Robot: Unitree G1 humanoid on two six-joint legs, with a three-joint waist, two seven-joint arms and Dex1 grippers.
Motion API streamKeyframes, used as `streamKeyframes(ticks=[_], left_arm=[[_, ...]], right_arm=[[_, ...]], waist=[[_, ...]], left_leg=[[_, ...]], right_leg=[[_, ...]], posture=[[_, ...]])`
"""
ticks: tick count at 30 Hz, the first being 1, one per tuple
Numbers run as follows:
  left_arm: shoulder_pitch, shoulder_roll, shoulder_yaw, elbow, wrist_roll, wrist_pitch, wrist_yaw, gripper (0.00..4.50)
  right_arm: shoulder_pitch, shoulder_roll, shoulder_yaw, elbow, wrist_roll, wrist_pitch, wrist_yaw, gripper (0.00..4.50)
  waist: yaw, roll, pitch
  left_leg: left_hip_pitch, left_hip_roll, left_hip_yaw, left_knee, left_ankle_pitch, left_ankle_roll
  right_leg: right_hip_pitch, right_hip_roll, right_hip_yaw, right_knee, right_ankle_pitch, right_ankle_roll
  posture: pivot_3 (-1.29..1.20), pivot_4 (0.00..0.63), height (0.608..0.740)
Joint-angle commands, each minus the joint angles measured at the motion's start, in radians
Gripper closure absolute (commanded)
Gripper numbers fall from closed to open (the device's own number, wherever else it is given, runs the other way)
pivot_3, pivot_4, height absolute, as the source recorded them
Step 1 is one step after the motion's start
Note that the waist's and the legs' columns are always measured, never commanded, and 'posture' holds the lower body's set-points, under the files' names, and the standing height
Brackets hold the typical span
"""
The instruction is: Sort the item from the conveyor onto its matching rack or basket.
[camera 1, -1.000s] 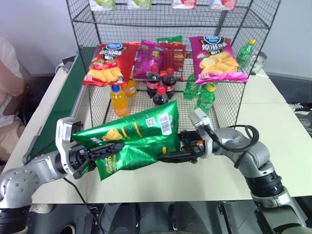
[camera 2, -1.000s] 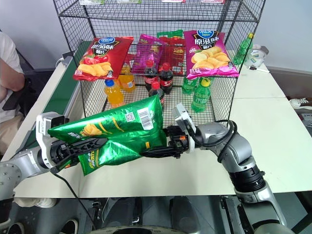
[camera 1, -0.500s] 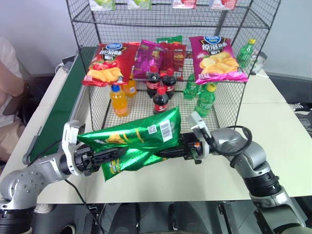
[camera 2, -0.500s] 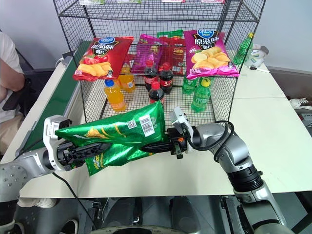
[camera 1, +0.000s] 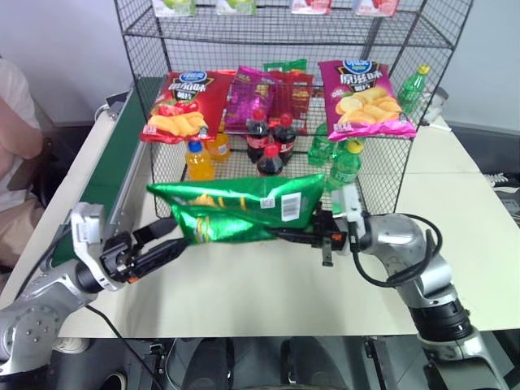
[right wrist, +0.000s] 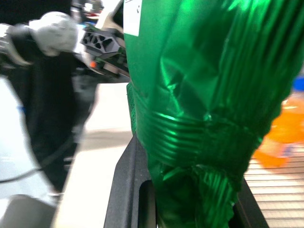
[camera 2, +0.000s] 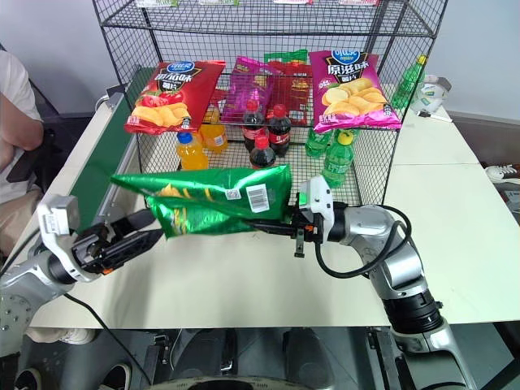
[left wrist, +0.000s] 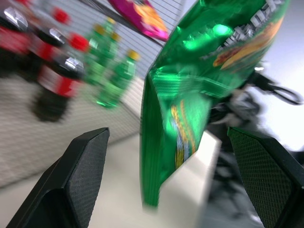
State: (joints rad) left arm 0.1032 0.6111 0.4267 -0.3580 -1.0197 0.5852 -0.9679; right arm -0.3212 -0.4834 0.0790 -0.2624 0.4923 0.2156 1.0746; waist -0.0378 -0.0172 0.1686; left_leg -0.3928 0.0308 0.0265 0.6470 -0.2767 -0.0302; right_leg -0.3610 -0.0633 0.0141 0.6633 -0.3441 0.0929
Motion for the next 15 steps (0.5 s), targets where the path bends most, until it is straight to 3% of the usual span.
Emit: streamKeyframes(ticks=[1,5,12,15], left_arm=[[-0.011,-0.042,0.017,-0.041,0.126,-0.158,0.042,0.25],[-0.02,-0.103,-0.022,-0.069,0.225,-0.263,0.103,0.25],[-0.079,-0.168,-0.066,-0.078,0.226,-0.258,0.22,0.25],[-0.082,-0.18,-0.109,-0.087,0.259,-0.276,0.23,0.25]], right_arm=[[-0.007,-0.014,-0.1,-0.038,-0.027,-0.084,-0.072,4.29],[-0.07,-0.015,-0.162,-0.055,-0.121,-0.216,-0.176,4.29],[-0.196,-0.022,-0.137,-0.057,-0.358,-0.328,-0.35,4.29],[-0.242,-0.031,-0.092,-0.022,-0.536,-0.395,-0.44,4.29]], waist=[[0.001,0.0,0.0],[0.001,0.0,0.0],[-0.004,0.0,0.0],[-0.003,0.0,0.0]], left_leg=[[0.0,0.0,0.0,0.0,0.0,0.0],[0.0,0.0,0.0,0.0,0.0,0.0],[0.0,0.0,0.001,0.001,0.0,0.0],[0.0,0.0,0.001,0.001,0.0,0.0]], right_leg=[[0.0,0.0,0.0,0.0,0.0,0.0],[0.0,0.0,0.0,0.0,0.0,0.0],[0.0,0.002,0.0,0.001,0.0,0.0],[0.0,0.002,0.0,0.002,0.0,0.001]], posture=[[0.0,0.15,0.739],[0.0,0.15,0.739],[0.0,0.15,0.739],[0.0,0.15,0.739]])
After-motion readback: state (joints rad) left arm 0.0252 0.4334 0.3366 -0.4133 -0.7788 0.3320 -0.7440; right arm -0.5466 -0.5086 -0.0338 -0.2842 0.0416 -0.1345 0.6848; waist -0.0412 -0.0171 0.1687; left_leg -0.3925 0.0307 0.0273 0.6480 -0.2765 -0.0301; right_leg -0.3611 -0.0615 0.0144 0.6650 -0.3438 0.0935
